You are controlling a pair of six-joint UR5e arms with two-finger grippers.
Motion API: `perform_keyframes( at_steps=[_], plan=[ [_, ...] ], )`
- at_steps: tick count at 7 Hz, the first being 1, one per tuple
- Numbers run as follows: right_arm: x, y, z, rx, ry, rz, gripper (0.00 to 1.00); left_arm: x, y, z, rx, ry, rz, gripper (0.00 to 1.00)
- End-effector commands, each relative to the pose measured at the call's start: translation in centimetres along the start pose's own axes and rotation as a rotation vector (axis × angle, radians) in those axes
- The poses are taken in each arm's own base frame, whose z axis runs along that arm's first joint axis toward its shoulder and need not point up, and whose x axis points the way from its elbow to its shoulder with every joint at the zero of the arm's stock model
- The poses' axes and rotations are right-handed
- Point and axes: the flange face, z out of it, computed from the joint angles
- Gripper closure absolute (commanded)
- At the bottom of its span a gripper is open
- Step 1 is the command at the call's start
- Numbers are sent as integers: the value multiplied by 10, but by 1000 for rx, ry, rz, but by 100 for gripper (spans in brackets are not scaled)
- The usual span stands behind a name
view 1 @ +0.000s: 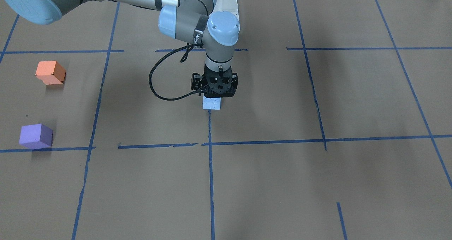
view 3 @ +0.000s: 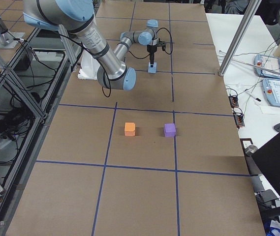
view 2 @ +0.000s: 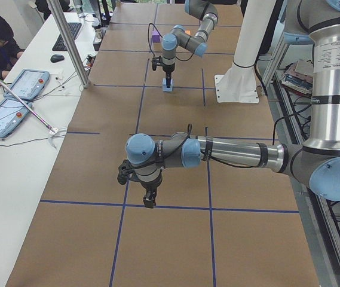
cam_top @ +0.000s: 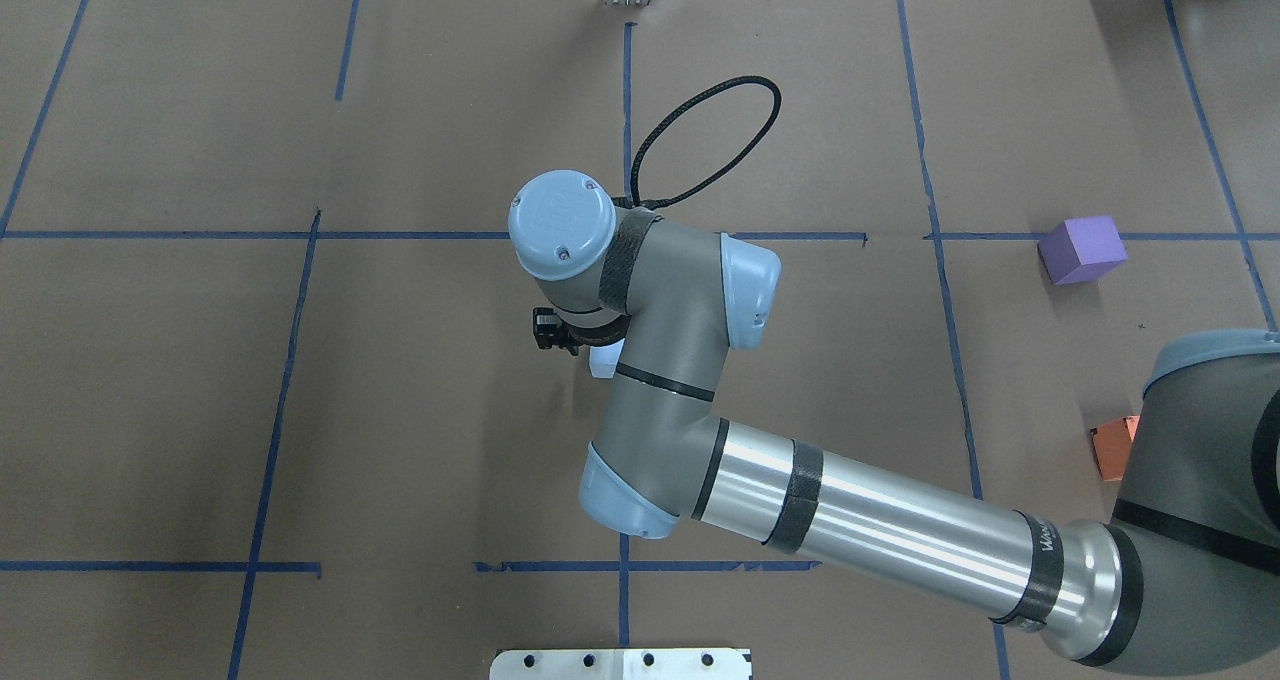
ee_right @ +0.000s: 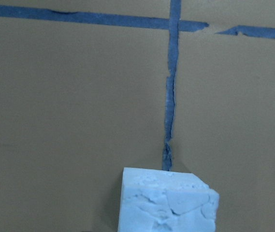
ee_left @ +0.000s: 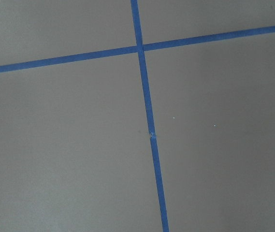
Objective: Place blue block between orange and purple blocks
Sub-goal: 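Lower the right gripper and close it on the light blue cube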
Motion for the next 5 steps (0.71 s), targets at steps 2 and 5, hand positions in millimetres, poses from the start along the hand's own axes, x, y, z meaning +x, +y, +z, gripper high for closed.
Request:
perform_keyframes(
  at_steps=[2,5],
  plan=[
    [-4,-8,21,13,-44,4,46,0,0,0,1,0,1,0],
    [21,-22,-8,-19,-33,32,68,2,0,-2,4,-1,2,0]
  ],
)
